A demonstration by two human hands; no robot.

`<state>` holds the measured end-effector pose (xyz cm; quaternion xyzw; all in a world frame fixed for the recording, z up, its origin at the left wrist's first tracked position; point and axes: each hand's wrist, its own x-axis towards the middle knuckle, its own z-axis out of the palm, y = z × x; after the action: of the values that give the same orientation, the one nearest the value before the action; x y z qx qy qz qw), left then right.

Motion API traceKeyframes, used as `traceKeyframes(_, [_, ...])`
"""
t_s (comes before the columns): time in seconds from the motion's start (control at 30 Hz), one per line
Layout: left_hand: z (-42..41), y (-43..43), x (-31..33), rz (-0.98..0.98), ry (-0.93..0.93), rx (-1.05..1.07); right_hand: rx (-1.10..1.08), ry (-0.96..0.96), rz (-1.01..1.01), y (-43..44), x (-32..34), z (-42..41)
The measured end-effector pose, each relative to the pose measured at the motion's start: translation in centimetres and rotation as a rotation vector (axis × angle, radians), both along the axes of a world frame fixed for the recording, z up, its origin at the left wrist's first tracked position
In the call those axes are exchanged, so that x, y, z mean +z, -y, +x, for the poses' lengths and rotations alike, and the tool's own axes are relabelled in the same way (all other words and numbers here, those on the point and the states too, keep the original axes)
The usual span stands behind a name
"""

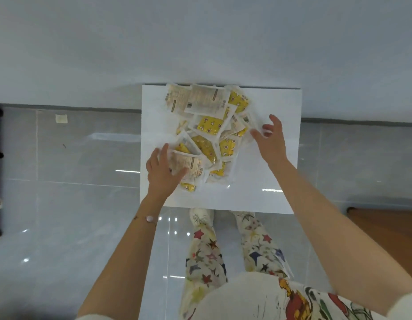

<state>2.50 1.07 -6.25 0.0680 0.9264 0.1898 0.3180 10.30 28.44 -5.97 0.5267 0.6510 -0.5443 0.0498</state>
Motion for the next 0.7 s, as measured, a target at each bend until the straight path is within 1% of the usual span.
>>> traceKeyframes(0.07, [-0.1, -0.1, 0.2, 0.003, -0.029, 0.026, 0.029, 0.016, -0.006, -0.2, -0.7, -0.7])
traceKeyframes(0.23, [0.3, -1.5, 0.9, 0.050, 0.042, 0.192, 0.075, 0.067, -0.104, -0.3, -0.8, -1.6])
traceKeyframes(0.3, [0.4, -1.7, 1.0, 0.060, 0.055, 0.228, 0.099, 0.102, -0.100, -0.3, -0.7, -1.6])
traceKeyframes(0.4, [0.4, -1.7, 1.2, 0.049, 0.079, 0.287, 0.109, 0.091, -0.112, -0.5, -0.7, -1.0])
traceKeyframes(0.57, [-0.2, -0.9, 1.0, -0.007, 0.148, 0.345, -0.023, 0.058, -0.144, -1.1, -0.3, 2.3])
traceKeyframes(0.63, [-0.3, -0.4, 1.2, -0.026, 0.153, 0.356, -0.088, 0.054, -0.120, -1.5, 0.0, 4.1])
traceKeyframes(0.7, [-0.3, 0.2, 1.4, -0.009, 0.147, 0.361, -0.168, 0.037, -0.142, -1.7, 0.3, 5.8])
